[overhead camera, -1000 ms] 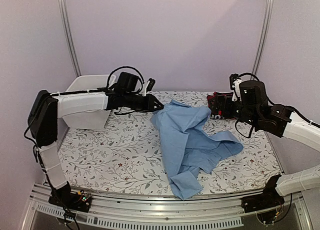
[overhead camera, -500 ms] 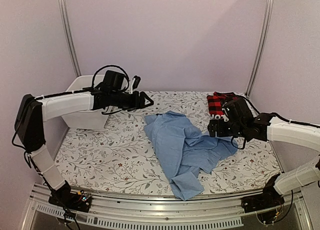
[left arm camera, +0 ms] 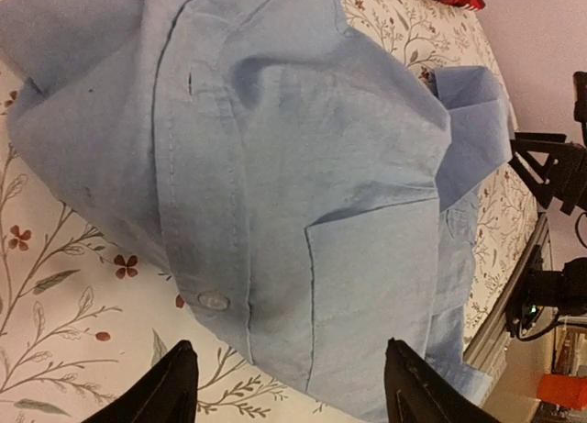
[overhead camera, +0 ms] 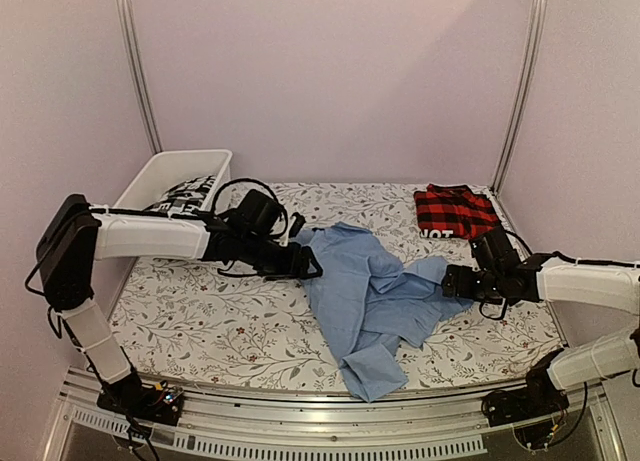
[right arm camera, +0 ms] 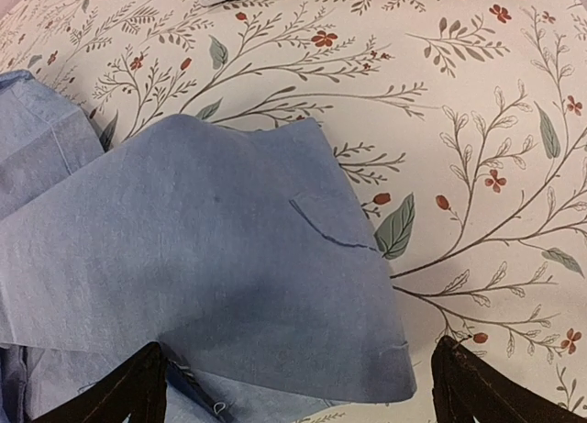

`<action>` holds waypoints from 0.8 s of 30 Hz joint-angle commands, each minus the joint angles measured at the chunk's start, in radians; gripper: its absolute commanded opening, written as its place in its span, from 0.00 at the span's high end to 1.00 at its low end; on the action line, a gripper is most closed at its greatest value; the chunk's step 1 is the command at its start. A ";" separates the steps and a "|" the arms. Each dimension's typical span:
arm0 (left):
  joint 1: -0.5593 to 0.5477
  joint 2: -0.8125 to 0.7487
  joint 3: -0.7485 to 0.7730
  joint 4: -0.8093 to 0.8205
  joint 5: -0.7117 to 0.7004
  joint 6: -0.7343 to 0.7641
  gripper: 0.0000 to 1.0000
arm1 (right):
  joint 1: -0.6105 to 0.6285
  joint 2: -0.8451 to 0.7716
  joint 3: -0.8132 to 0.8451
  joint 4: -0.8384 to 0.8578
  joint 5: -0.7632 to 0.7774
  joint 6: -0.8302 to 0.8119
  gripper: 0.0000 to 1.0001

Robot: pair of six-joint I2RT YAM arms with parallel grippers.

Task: Fold and stack the long sleeve shirts
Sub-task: Pick up the crumpled shirt from the center of the board, then move the crumpled shirt to the center of the board.

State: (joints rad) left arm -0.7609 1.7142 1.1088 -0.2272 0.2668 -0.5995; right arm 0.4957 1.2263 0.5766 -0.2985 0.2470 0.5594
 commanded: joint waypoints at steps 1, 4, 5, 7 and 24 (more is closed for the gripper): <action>-0.005 0.078 0.023 0.018 -0.049 -0.049 0.32 | -0.022 0.032 -0.041 0.154 -0.075 0.028 0.01; -0.003 0.152 0.076 -0.012 -0.106 -0.048 0.36 | -0.031 0.074 -0.037 0.196 -0.083 0.027 0.08; -0.004 0.176 0.095 -0.023 -0.117 -0.044 0.38 | -0.031 0.083 -0.032 0.205 -0.084 0.026 0.12; -0.002 0.222 0.125 -0.036 -0.134 -0.042 0.43 | -0.035 0.093 -0.010 0.188 -0.074 0.039 0.25; -0.030 0.570 0.530 -0.073 -0.037 -0.034 0.69 | -0.031 -0.107 0.258 -0.157 -0.050 0.004 1.00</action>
State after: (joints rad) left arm -0.7654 2.2009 1.5280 -0.2733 0.1894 -0.6430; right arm 0.4633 1.2301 0.7162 -0.3321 0.1963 0.6018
